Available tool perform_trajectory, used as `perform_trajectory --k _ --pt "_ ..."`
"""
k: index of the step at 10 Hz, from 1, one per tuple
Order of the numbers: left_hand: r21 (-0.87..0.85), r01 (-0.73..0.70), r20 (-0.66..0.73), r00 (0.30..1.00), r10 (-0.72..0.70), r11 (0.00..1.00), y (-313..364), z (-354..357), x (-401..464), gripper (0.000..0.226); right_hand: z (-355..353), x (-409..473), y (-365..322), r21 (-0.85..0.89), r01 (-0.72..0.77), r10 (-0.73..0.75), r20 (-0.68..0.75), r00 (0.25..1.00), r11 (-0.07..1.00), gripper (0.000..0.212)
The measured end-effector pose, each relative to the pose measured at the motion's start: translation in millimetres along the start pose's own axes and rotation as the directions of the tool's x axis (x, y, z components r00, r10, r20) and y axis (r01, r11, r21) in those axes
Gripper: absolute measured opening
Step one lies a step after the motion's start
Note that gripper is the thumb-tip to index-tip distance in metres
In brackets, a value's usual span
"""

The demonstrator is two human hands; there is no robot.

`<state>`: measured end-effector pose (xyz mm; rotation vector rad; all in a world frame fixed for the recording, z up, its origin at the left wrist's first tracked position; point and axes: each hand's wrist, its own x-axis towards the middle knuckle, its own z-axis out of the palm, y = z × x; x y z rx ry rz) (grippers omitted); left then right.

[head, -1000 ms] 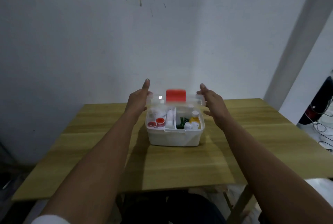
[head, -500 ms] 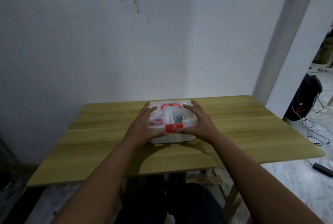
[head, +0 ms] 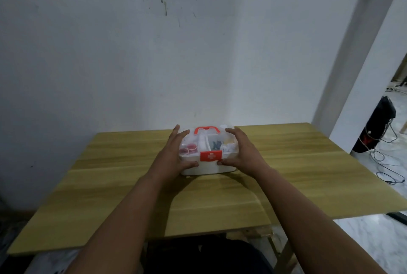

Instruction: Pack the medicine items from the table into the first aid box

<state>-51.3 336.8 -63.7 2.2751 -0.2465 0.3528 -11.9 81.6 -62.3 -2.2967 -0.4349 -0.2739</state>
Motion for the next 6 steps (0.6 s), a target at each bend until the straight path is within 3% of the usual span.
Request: perform_trajectory --k 4,5,6 --pt "0.027 0.022 0.007 1.0 -0.023 0.999 -55.3 13.4 135.3 0.103 28.7 126.5 47.2 0.096 0.014 -0.009 -0.061 0.998 0.995 0.105" --pt "0.045 -0.011 -0.008 1.0 0.011 0.999 -54.3 14.9 142.5 0.103 28.0 134.9 46.9 0.111 0.005 0.002 -0.062 0.998 0.994 0.106" --pt "0.077 0.045 0.014 0.999 -0.046 0.996 -44.1 11.4 140.6 0.111 24.7 133.3 40.4 0.081 -0.033 0.035 -0.02 0.999 0.996 0.117"
